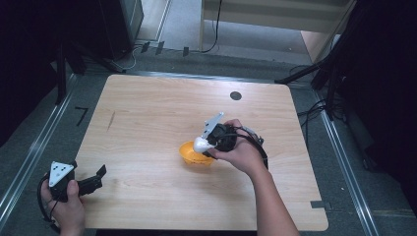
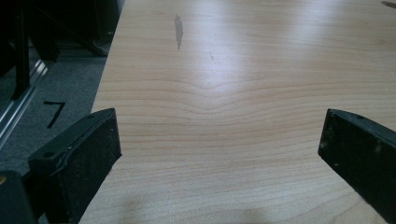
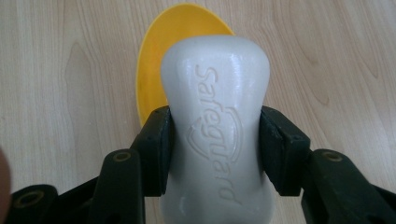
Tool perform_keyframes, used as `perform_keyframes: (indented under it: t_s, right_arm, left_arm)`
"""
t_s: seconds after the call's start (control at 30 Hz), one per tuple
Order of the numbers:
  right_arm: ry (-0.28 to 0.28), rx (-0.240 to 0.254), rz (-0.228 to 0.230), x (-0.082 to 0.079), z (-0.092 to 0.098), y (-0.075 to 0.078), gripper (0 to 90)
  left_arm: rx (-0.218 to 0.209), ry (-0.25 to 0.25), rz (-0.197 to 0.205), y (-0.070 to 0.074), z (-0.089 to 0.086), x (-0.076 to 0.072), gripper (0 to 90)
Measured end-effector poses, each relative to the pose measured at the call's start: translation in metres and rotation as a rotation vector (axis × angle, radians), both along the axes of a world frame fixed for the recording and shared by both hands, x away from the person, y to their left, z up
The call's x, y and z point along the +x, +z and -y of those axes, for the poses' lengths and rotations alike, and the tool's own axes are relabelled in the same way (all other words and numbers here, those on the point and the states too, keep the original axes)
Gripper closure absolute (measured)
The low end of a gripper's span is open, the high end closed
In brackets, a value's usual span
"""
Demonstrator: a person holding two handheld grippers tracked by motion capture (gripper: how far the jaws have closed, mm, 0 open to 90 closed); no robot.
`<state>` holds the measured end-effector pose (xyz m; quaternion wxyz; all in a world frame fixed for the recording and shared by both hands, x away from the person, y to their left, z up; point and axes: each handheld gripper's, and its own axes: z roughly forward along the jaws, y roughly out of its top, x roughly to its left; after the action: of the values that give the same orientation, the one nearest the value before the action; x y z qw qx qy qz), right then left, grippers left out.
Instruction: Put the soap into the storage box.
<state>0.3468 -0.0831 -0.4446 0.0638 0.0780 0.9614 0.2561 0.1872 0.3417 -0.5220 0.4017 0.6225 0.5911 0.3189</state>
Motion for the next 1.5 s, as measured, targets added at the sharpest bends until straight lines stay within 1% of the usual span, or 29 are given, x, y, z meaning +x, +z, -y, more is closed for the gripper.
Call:
perform_keyframes:
  t_s: [0.13, 0.2, 0.23, 0.27, 0.4, 0.47, 0.5, 0.6, 0.63, 0.7, 0.77, 0.93, 1.03, 1.1, 1.2, 1.33, 1.37, 1.4, 1.43, 1.5]
  right_arm:
    - [0.024, -0.020, 0.008, 0.002, -0.008, -0.002, 50.4]
    - [0.033, -0.021, 0.007, 0.002, -0.009, -0.003, 50.4]
    - [0.027, -0.025, 0.005, 0.001, -0.011, -0.003, 50.4]
    - [0.036, -0.025, 0.014, 0.002, -0.012, -0.003, 50.4]
    - [0.048, -0.017, 0.008, 0.003, -0.015, -0.004, 50.3]
    - [0.055, -0.030, 0.003, 0.003, -0.017, -0.006, 50.4]
    - [0.061, -0.031, 0.008, 0.003, -0.018, -0.007, 50.4]
    - [0.066, -0.040, -0.004, 0.003, -0.021, -0.010, 50.4]
    - [0.075, -0.044, 0.004, 0.004, -0.022, -0.011, 50.3]
    - [0.082, -0.053, 0.004, 0.004, -0.024, -0.013, 50.3]
    - [0.086, -0.062, 0.007, 0.005, -0.025, -0.015, 50.4]
    - [0.086, -0.073, -0.006, 0.005, -0.028, -0.018, 50.3]
    - [0.093, -0.076, 0.001, 0.006, -0.029, -0.019, 50.3]
    - [0.087, -0.082, -0.008, 0.006, -0.029, -0.020, 50.3]
    - [0.088, -0.086, -0.004, 0.007, -0.029, -0.021, 50.2]
    - [0.096, -0.094, -0.024, 0.008, -0.028, -0.023, 48.4]
    - [0.088, -0.082, -0.025, 0.008, -0.028, -0.022, 47.8]
    - [0.082, -0.060, -0.027, 0.008, -0.027, -0.021, 45.6]
    - [0.069, -0.045, -0.021, 0.009, -0.027, -0.019, 44.1]
    - [0.059, -0.033, -0.026, 0.010, -0.025, -0.017, 41.8]
  left_arm:
    - [0.000, -0.001, 0.000, 0.000, 0.000, 0.000, 0.0]
    - [-0.001, 0.000, 0.001, 0.000, 0.000, 0.000, 0.0]
    - [-0.001, 0.001, 0.001, 0.000, 0.000, 0.000, 0.0]
    - [-0.001, 0.000, 0.001, 0.000, 0.000, 0.000, 0.0]
    - [-0.003, 0.003, 0.002, 0.000, 0.000, 0.000, 0.0]
    - [-0.003, 0.003, 0.001, 0.000, 0.000, 0.000, 0.0]
    - [-0.003, 0.003, 0.001, 0.000, 0.000, 0.000, 0.0]
    - [-0.002, 0.002, 0.002, 0.000, 0.000, 0.000, 0.0]
    - [-0.002, 0.002, 0.002, 0.000, 0.000, 0.000, 0.0]
    - [-0.001, 0.001, 0.002, 0.000, 0.000, 0.000, 0.0]
    - [-0.002, 0.000, 0.002, 0.000, 0.000, 0.000, 0.0]
    - [-0.003, 0.002, 0.002, 0.000, 0.000, 0.000, 0.0]
    - [-0.004, 0.003, 0.002, 0.000, 0.000, 0.000, 0.0]
    - [-0.004, 0.002, 0.002, 0.000, 0.000, 0.000, 0.0]
    - [-0.005, 0.002, 0.001, 0.000, 0.000, 0.000, 0.0]
    - [-0.007, 0.002, 0.001, 0.000, 0.000, 0.000, 0.0]
    - [-0.008, 0.003, 0.003, 0.000, 0.000, 0.000, 0.0]
    - [-0.009, 0.003, 0.003, 0.000, -0.001, 0.000, 0.0]
    - [-0.010, 0.002, 0.003, 0.000, -0.001, 0.000, 0.0]
    - [-0.007, 0.004, 0.002, 0.000, -0.001, 0.000, 0.0]
